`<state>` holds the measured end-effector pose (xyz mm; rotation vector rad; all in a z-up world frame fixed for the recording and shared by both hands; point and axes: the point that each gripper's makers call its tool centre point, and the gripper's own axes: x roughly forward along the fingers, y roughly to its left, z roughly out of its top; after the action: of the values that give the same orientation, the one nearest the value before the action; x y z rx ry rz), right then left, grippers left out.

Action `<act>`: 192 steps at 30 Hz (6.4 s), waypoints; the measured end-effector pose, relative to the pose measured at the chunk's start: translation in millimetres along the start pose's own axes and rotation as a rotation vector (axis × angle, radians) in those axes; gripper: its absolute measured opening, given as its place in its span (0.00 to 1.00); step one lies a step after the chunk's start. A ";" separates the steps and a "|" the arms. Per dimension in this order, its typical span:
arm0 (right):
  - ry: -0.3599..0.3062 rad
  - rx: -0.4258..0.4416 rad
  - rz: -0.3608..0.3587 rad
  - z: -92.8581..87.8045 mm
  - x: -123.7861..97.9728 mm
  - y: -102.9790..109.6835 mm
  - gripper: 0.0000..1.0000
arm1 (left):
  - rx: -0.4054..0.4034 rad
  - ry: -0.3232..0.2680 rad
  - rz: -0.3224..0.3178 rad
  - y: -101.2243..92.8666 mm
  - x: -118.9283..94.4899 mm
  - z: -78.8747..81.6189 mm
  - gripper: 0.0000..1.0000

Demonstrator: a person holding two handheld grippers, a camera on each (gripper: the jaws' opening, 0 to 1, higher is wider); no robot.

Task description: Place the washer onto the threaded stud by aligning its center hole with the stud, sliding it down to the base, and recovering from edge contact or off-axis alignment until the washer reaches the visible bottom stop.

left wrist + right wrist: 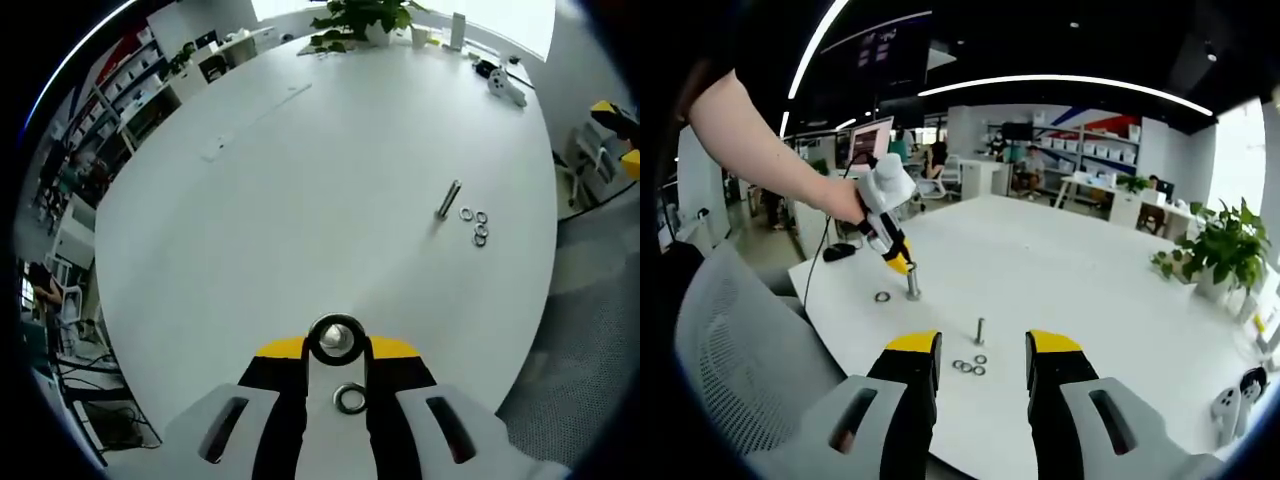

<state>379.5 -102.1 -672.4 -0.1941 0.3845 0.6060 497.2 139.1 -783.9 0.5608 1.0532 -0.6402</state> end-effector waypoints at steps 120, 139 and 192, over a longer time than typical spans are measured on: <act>-0.004 0.006 -0.021 0.1 -1.6 -4.7 0.35 | -0.107 0.233 -0.095 -17.9 40.8 -93.3 0.21; 0.003 0.006 -0.020 -1.7 -1.8 -4.8 0.35 | -0.106 0.203 -0.078 -20.4 37.1 -93.6 0.19; 0.004 0.007 -0.027 -1.9 -1.6 -6.4 0.35 | 0.115 0.018 -0.019 3.5 9.3 -2.7 0.19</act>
<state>381.5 -108.6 -673.1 -0.1938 0.3872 0.5783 501.3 141.4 -793.0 0.6583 1.0441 -0.7170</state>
